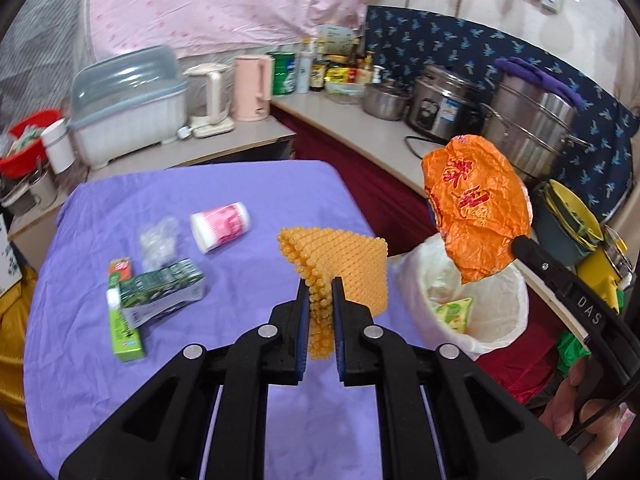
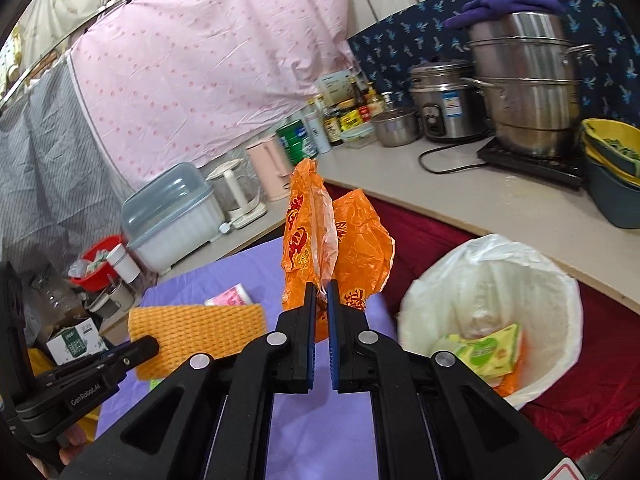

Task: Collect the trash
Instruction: 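Carry the foam net and orange bag over the bin and open both grippers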

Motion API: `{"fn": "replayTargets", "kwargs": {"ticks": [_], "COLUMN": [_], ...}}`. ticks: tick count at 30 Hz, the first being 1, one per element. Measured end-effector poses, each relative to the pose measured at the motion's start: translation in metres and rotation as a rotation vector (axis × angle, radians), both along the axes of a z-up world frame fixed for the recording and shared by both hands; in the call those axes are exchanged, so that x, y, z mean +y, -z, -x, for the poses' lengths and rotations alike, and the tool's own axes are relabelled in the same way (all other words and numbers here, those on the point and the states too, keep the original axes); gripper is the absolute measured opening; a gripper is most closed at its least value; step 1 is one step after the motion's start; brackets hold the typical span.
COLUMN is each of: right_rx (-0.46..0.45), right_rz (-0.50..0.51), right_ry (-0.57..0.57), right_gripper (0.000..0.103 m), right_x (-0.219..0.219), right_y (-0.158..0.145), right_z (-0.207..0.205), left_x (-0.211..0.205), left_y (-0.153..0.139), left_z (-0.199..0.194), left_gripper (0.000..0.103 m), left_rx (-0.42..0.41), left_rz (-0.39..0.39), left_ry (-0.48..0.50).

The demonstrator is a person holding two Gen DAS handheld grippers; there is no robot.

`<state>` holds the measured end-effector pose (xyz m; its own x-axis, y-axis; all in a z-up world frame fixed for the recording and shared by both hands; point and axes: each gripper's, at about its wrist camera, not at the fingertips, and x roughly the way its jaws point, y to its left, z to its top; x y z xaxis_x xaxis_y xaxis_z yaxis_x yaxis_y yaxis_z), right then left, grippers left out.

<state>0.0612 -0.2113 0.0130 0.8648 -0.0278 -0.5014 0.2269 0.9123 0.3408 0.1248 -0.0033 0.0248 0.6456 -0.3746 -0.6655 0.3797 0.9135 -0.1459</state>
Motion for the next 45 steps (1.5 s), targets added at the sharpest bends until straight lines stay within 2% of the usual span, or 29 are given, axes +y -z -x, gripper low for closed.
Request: {"fn": "replayTargets", "kwargs": {"ticks": [6,17,26,40,43,45], "right_rx": [0.003,0.052,0.096,0.158,0.165,0.16], "right_rz": [0.0,-0.035,-0.07,-0.103,-0.104,-0.109], "right_ry": [0.085,0.205,0.256,0.27,0.274,0.278], "right_gripper": [0.006,0.006,0.006,0.007,0.013,0.016], "right_x": [-0.045,-0.101,-0.127,-0.145,-0.145,-0.146], "right_y": [0.003,0.032,0.057,0.088,0.09,0.089], "right_z": [0.024,0.049,0.055,0.043,0.042,0.043], "left_x": [-0.057,-0.146,-0.184,-0.222,-0.224,-0.222], "left_y": [-0.004,0.005,0.02,0.053,0.058,0.058], "left_z": [0.008,0.012,0.007,-0.005,-0.007,-0.008], "left_gripper": [0.01,0.01,0.01,0.011,0.014,0.025], "left_rx": [-0.014,-0.013,0.006,0.059,0.071,0.077], "left_rz": [-0.009,-0.04,-0.075,-0.129,-0.119,-0.1], "left_ry": [0.092,0.219,0.267,0.307,0.31,0.301]}}
